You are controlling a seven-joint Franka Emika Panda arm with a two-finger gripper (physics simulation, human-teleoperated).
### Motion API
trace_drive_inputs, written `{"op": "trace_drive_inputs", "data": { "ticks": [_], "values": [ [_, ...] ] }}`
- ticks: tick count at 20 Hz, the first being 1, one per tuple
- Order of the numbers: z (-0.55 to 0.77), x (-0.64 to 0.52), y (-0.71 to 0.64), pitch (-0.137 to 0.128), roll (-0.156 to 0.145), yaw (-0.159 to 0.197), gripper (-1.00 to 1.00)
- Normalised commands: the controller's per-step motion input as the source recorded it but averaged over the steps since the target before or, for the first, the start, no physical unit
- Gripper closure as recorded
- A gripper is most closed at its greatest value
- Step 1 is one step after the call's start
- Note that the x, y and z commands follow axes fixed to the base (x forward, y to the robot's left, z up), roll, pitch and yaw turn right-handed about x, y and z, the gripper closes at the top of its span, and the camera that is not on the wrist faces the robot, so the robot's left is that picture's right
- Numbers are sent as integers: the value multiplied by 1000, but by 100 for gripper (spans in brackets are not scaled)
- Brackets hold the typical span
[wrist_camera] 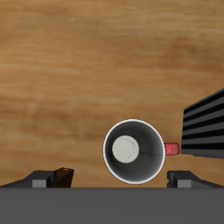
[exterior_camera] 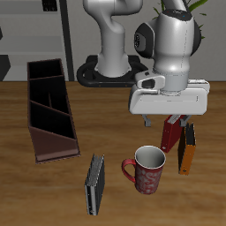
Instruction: Place the red mug into the right desk caddy's left compartment
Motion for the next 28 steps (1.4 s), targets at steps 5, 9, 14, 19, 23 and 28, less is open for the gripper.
{"op": "trace_drive_inputs", "data": {
  "ticks": [5, 9, 14, 19, 23, 28],
  "values": [
    [-214, 115, 137, 24, 21, 15, -100],
    [-142, 124, -3, 9, -7, 10, -100],
    [-224, 100, -33, 32, -9, -9, -100],
    [-252, 41, 20, 25, -1, -15, -100],
    [-395, -2, 68, 32, 13, -8, -100],
    [-214, -26, 13, 6, -1, -8, -100]
  ]
}}
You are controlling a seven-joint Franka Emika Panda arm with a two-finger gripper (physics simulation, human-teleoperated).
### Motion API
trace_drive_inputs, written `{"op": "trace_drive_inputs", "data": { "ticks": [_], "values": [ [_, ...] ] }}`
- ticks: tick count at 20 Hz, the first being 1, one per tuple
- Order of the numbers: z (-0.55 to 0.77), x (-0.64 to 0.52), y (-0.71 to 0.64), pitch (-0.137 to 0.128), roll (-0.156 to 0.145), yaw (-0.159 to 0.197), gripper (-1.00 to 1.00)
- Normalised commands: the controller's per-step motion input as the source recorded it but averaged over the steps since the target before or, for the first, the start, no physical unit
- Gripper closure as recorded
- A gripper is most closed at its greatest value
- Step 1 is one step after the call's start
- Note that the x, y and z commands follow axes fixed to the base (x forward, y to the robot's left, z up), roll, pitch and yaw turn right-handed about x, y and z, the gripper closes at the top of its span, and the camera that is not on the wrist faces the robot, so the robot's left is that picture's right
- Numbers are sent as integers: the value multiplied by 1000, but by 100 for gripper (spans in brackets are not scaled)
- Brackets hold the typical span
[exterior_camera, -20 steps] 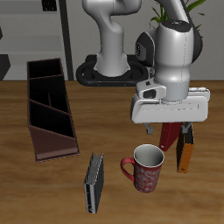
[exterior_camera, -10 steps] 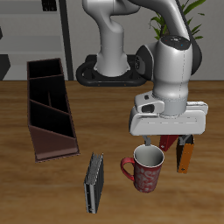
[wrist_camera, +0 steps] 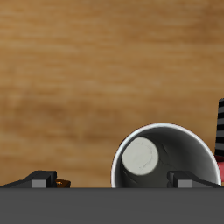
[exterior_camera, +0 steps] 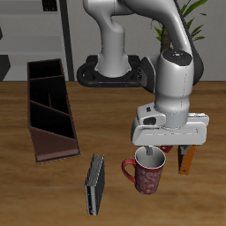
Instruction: Place the red mug into the right desk caddy's left compartment
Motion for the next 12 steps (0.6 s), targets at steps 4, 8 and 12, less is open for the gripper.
{"op": "trace_drive_inputs", "data": {
  "ticks": [4, 8, 12],
  "values": [
    [-345, 5, -40, 18, -6, -24, -100],
    [-306, 30, -51, 45, -18, 3, -100],
    [-342, 39, 21, 56, 23, -7, -100]
  ]
}}
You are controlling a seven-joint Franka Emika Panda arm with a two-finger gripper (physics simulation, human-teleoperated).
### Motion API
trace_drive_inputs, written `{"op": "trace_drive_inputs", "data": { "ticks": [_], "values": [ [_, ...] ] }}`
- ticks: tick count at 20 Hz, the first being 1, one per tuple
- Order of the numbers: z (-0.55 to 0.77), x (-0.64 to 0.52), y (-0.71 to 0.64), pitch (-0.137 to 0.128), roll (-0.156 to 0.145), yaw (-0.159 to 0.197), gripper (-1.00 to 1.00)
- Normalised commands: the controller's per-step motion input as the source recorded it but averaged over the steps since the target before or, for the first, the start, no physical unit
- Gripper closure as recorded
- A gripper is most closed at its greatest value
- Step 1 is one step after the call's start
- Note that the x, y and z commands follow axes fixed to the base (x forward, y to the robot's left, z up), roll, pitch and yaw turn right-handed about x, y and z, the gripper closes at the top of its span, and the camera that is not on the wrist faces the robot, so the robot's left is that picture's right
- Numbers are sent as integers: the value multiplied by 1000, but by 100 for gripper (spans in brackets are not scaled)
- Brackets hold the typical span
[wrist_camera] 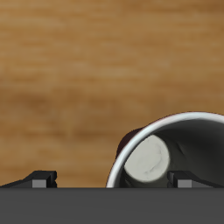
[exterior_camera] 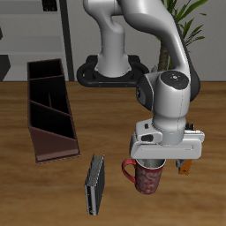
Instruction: Place the red mug into the right desk caddy's left compartment
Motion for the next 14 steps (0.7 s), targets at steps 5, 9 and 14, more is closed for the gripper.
{"op": "trace_drive_inputs", "data": {
  "ticks": [5, 9, 14],
  "values": [
    [-154, -10, -5, 15, 0, -7, 100],
    [-9, -5, -23, -5, -2, -2, 100],
    [116, -18, -31, -23, 4, 0, 100]
  ]
}}
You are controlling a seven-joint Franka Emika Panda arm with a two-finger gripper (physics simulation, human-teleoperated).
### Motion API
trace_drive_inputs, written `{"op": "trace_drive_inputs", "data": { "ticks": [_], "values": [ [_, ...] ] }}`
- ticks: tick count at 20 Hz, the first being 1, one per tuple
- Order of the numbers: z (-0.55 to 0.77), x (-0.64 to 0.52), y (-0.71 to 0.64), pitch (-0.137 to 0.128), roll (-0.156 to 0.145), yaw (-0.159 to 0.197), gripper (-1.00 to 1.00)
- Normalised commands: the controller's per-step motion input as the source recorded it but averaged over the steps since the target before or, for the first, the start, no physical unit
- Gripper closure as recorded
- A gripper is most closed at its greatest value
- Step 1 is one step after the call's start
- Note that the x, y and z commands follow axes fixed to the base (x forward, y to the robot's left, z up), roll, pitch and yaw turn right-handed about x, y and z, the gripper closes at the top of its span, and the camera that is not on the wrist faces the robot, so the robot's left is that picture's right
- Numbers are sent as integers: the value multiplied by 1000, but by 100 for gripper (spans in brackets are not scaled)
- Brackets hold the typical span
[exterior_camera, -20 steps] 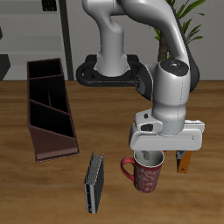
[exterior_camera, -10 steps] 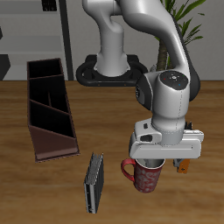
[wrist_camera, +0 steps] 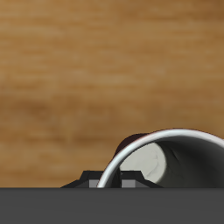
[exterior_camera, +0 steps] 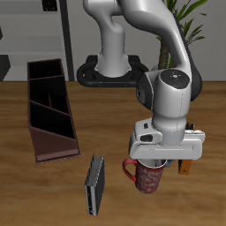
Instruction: Place the red mug into the right desk caddy's left compartment
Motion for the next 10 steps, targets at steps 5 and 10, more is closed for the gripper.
{"op": "trace_drive_inputs", "data": {
  "ticks": [5, 10],
  "values": [
    [444, -108, -48, -75, 1, 14, 100],
    [621, -166, -81, -76, 2, -7, 100]
  ]
}}
